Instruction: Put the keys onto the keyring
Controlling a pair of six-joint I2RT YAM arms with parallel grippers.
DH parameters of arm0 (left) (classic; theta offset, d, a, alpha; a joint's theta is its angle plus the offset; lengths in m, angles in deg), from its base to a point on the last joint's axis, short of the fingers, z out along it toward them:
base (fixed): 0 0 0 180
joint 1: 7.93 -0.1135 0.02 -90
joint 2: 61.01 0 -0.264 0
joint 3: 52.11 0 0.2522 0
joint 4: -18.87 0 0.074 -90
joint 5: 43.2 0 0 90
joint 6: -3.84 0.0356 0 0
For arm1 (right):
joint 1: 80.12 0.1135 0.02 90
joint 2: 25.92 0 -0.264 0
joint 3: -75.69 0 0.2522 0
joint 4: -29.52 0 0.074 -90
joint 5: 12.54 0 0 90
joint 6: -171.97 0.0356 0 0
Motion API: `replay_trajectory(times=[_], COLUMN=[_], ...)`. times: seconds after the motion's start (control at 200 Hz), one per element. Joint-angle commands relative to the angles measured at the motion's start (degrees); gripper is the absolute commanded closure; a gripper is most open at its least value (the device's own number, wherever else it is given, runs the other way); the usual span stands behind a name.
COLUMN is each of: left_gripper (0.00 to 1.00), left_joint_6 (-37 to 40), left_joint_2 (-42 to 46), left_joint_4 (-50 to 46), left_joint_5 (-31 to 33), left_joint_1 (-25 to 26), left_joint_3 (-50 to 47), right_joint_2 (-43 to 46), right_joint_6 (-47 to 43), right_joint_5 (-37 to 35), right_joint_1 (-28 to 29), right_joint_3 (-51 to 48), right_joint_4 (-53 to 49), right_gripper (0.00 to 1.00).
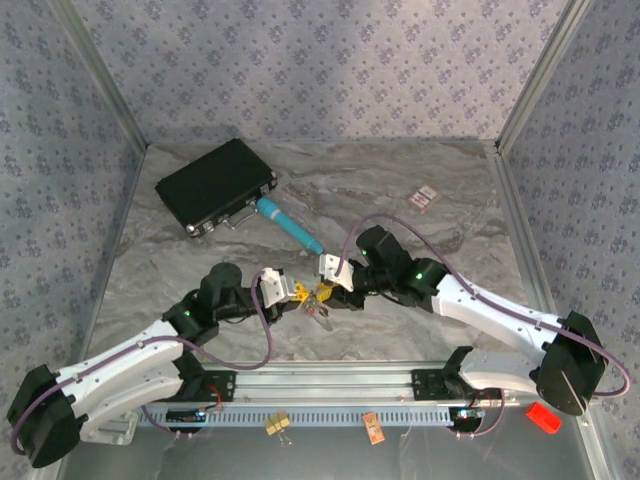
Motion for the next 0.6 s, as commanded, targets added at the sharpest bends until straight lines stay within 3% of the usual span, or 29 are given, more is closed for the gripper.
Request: replay_trajectory(times=[0.0, 0.095, 0.335, 0.595], left_gripper=[1.00, 1.00, 1.00, 1.00], left_joint_6=[-0.7, -0.7, -0.5, 0.0], left_joint_2=[0.4, 0.3, 0.6, 1.0], left_joint_4=[3.5, 3.5, 3.3, 3.8], left_joint_5=[-2.2, -2.3, -2.0, -2.5], left_joint_1=[0.2, 0.2, 0.1, 0.2], left_joint_3=[-0.5, -0.5, -0.5, -0.2], right_joint_2=[0.4, 0.2, -0.5, -2.5], right_joint_6=[1.0, 0.7, 0.5, 1.4], right_joint_5=[0.4, 0.6, 1.9, -0.3], right_joint_1=[0.1, 0.0, -0.1, -0.6], right_joint_3=[-0.2, -0.1, 0.2, -1.5], right_joint_4=[1.4, 1.2, 0.6, 1.0], right_gripper=[0.75, 0.76, 1.00, 1.00])
